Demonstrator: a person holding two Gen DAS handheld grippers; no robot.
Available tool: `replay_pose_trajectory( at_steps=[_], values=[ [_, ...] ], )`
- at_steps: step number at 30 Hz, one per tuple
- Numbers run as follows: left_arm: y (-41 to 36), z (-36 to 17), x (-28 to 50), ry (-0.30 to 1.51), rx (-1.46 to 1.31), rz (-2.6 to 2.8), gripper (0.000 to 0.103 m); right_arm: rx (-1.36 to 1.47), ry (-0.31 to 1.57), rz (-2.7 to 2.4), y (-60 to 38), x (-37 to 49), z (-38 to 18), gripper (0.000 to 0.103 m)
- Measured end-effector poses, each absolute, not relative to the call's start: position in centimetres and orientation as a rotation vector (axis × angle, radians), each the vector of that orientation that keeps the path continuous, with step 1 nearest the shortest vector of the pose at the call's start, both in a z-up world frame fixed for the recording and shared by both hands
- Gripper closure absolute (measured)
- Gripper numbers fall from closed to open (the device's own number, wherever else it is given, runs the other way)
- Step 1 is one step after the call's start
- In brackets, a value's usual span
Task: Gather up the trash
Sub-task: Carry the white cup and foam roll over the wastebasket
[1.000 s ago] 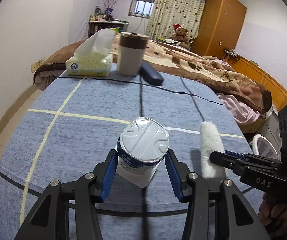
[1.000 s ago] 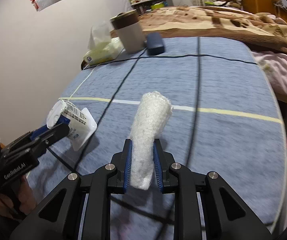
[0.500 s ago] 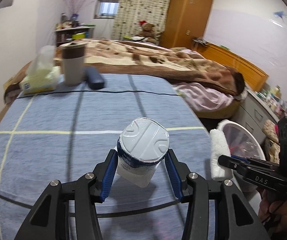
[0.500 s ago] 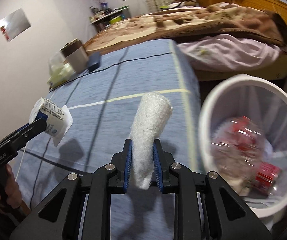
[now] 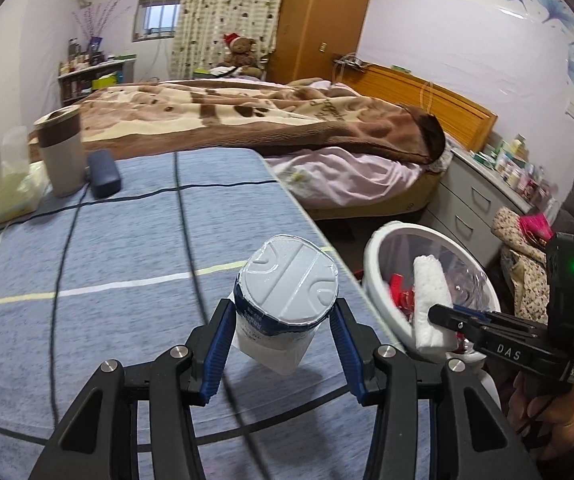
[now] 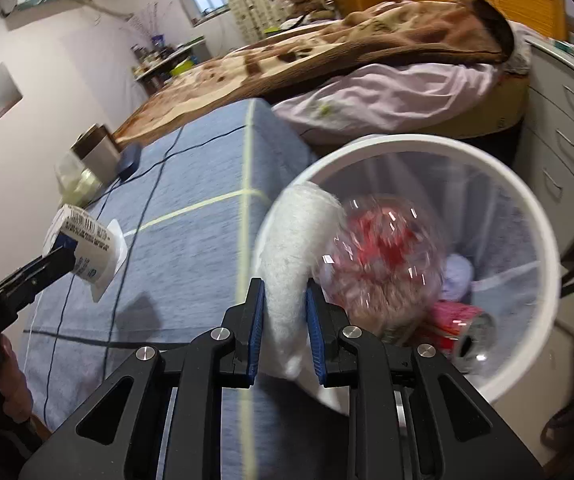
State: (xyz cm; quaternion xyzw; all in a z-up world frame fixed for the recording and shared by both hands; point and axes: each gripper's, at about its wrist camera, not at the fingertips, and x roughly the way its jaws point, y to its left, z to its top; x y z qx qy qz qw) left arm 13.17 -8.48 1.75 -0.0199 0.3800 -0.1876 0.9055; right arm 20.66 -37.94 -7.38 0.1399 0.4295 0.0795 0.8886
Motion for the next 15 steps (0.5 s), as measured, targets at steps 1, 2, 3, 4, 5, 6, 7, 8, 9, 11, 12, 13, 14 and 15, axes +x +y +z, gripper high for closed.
replay_pose_trajectory(
  at_steps=[1,2,3,4,5,6,7,8,9,11,12,13,14,15],
  values=[
    [-8.9,1.8,13.3,0.786,-0.037,-0.396,0.054,0.298,0.888,0.154,-38.4,20.6,-7.4,0.082],
    [-9.5,1.8,13.3,0.787,-0.032,-0.406,0.054,0.302,0.885,0.141,-38.9,20.5,-7.4,0.082],
    [-10.3,1.8,13.4,0.788,-0.025,-0.42,0.054,0.305,0.882,0.128,-39.4,20.4,-7.4,0.082],
    [-10.9,1.9,13.4,0.788,-0.02,-0.429,0.054,0.31,0.881,0.119,-39.7,20.4,-7.5,0.082],
    [-11.6,1.9,13.4,0.789,-0.014,-0.443,0.054,0.318,0.878,0.11,-40.1,20.3,-7.5,0.082],
    [-12.1,1.9,13.5,0.789,-0.009,-0.451,0.054,0.323,0.876,0.101,-40.5,20.2,-7.5,0.082],
    [-12.8,2.0,13.5,0.787,-0.002,-0.463,0.054,0.328,0.873,0.093,-40.9,20.1,-7.6,0.082],
    [-13.5,2.0,13.5,0.787,0.004,-0.475,0.054,0.334,0.87,0.088,-41.2,19.9,-7.5,0.082],
    [-14.1,2.1,13.6,0.785,0.01,-0.487,0.054,0.339,0.867,0.082,-41.5,19.8,-7.5,0.082],
    [-15.2,2.2,13.5,0.782,0.019,-0.506,0.054,0.347,0.863,0.074,-42.1,19.6,-7.6,0.082],
    [-15.9,2.2,13.5,0.781,0.024,-0.519,0.054,0.349,0.862,0.07,-42.3,19.5,-7.6,0.082],
    [-16.4,2.2,13.6,0.78,0.028,-0.527,0.054,0.354,0.86,0.066,-42.6,19.4,-7.6,0.082],
    [-17.0,2.3,13.6,0.779,0.032,-0.535,0.054,0.358,0.86,0.063,-42.8,19.3,-7.6,0.082],
    [-17.6,2.3,13.6,0.779,0.036,-0.548,0.054,0.363,0.859,0.062,-43.0,19.3,-7.7,0.082]
  ],
)
